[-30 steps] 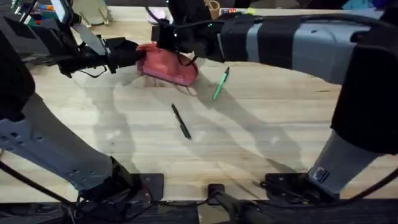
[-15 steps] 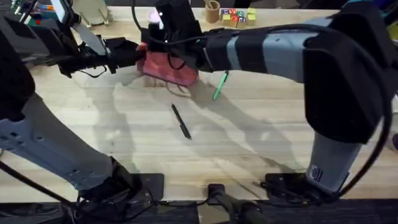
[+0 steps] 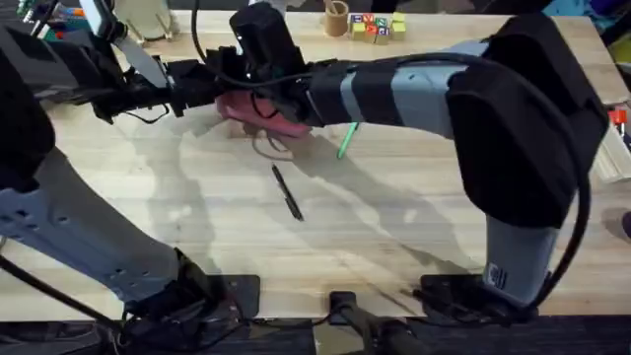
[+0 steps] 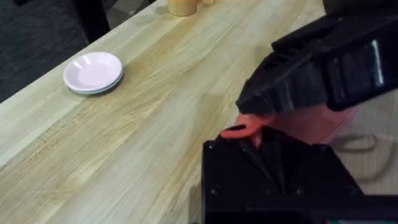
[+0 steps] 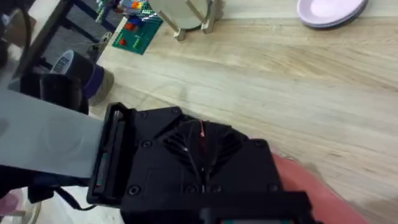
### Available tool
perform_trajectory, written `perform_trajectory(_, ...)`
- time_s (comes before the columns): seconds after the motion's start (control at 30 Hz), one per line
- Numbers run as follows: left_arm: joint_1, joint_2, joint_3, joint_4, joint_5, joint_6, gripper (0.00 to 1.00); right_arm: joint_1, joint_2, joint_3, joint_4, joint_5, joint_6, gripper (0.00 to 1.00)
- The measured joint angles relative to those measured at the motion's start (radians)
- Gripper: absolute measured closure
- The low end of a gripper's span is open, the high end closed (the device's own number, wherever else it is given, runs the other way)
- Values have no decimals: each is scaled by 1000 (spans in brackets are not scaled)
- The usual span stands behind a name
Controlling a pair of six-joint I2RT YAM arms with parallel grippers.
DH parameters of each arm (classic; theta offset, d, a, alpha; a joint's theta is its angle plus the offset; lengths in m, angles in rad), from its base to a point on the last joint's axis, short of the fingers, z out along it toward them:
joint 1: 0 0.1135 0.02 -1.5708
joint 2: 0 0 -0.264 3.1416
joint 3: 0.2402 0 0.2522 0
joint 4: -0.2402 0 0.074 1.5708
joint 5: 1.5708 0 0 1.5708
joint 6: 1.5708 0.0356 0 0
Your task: Unzip the bag, pick up the pens from the table one at a time and place them inside, then zip the bag closed.
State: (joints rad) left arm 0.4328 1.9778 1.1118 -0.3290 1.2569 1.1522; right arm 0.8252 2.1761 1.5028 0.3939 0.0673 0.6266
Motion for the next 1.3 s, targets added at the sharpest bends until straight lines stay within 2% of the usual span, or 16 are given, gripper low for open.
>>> perform_trajectory(0.43, -2, 0, 0, 2, -1, 0, 959, 24, 0, 12, -2, -32, -13, 965)
perform_trajectory(0.47, -2, 0, 0, 2, -1, 0, 959, 21, 0, 14, -14, -33, -22, 893)
perform_trajectory(0.6, -11, 0, 0, 2, -5, 0, 959, 12, -26, 19, -100, -43, -61, 345)
perform_trajectory(0.7, -12, 0, 0, 4, -4, 0, 958, 2, -86, 19, -200, -35, -99, 38)
perform_trajectory(0.93, -8, 0, 0, 3, -1, 0, 958, -52, -220, 20, -377, -9, -165, 6)
perform_trajectory(1.3, -8, 0, 0, 3, -1, 0, 958, -66, -398, 20, -672, 39, -228, 6)
